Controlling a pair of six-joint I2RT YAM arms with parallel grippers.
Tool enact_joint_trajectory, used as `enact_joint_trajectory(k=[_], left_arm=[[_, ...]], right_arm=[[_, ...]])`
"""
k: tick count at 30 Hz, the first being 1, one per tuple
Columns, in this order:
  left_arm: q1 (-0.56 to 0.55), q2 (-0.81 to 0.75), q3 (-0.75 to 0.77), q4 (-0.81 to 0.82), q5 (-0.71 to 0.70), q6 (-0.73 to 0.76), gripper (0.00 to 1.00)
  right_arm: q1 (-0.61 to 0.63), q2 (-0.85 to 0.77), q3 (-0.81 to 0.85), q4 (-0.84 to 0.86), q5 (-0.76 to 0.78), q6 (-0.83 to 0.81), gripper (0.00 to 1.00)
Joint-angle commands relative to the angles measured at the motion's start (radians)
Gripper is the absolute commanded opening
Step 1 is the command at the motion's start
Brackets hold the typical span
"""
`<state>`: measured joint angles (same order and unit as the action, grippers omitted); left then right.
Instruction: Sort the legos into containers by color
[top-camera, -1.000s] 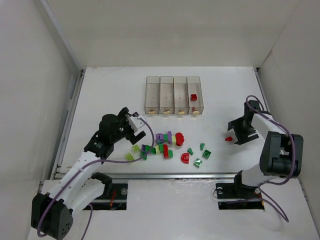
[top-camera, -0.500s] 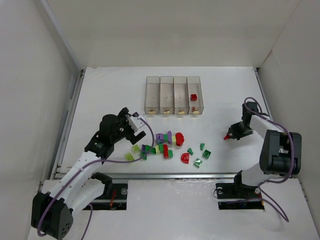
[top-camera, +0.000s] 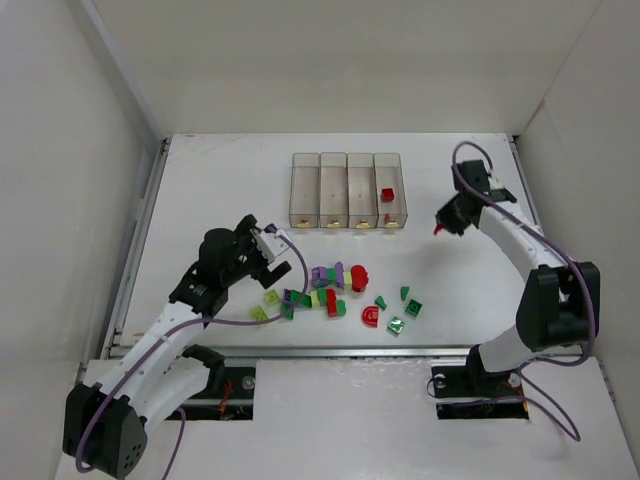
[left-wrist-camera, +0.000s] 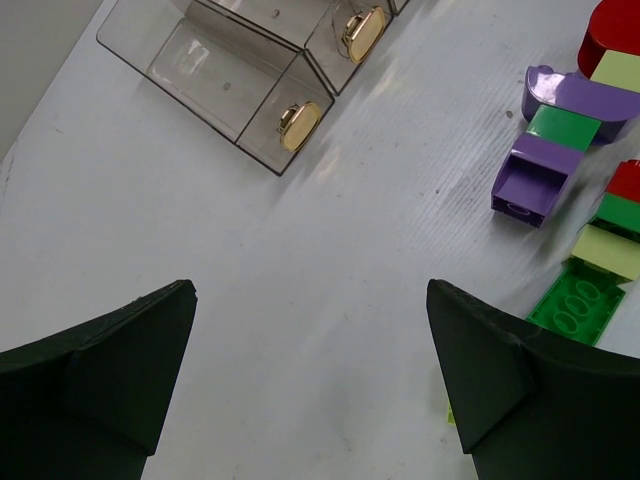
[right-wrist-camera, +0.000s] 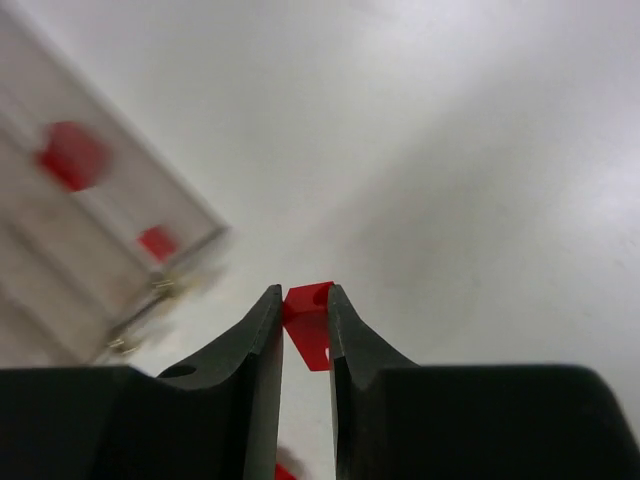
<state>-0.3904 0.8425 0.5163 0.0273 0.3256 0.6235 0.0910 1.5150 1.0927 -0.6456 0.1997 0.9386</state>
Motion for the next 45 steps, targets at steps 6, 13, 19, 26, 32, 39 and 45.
enact_joint_trajectory(k=[6, 13, 19, 26, 32, 39, 45], left_arm=[[0.004, 0.020, 0.014, 0.036, 0.003, 0.004, 0.99], [0.031, 0.029, 0.034, 0.036, 0.003, 0.004, 0.99], [0.061, 0.040, 0.043, 0.036, 0.033, -0.005, 0.99], [0.070, 0.049, 0.044, 0.036, 0.044, -0.005, 0.99], [0.070, 0.038, 0.044, 0.026, 0.044, 0.004, 0.99], [0.070, -0.002, 0.025, 0.017, 0.079, 0.004, 0.99], [0.070, -0.042, 0.013, 0.019, 0.115, 0.004, 0.99]], right_arm=[[0.230, 0.291, 0.574, 0.049, 0.191, -0.311, 0.00], [0.239, 0.540, 0.791, 0.017, 0.058, -0.472, 0.08], [0.239, 0.547, 0.814, 0.027, -0.035, -0.489, 0.56], [0.239, 0.473, 0.803, 0.009, -0.095, -0.521, 0.66], [0.291, 0.233, 0.647, -0.166, 0.008, -0.517, 0.83], [0.300, -0.191, 0.020, -0.224, -0.130, -0.232, 0.87], [0.392, -0.419, -0.270, -0.213, -0.118, -0.019, 0.89]])
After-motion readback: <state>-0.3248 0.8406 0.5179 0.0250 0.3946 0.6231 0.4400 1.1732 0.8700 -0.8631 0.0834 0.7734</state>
